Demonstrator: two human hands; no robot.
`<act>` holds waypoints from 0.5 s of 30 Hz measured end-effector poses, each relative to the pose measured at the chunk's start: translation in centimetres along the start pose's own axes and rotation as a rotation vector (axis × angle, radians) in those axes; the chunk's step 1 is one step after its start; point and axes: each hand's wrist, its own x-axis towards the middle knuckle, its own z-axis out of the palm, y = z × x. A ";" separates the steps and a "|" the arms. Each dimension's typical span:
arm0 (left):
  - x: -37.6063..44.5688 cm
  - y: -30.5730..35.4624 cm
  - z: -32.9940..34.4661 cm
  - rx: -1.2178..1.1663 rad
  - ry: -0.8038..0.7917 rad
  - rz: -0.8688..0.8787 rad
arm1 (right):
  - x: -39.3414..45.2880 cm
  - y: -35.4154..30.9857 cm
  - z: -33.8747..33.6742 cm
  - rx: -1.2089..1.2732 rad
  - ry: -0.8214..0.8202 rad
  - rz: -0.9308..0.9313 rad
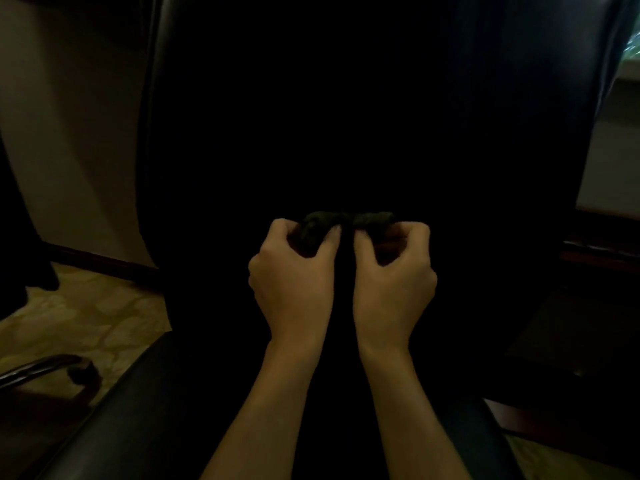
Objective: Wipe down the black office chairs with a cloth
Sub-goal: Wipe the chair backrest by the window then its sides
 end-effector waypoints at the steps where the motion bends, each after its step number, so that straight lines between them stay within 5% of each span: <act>1: -0.3 -0.5 0.3 0.007 0.010 0.028 | -0.4 0.6 0.3 -0.029 -0.001 -0.039; 6: -3.0 -5.0 0.9 0.004 -0.019 0.086 | -4.3 4.5 1.1 -0.078 -0.011 -0.030; 10: -4.9 -8.4 0.8 -0.088 -0.116 -0.147 | -7.3 6.8 1.3 -0.015 -0.072 0.130; 15: -4.0 -7.5 0.1 -0.234 -0.121 -0.224 | -6.6 6.0 1.2 0.070 -0.097 0.151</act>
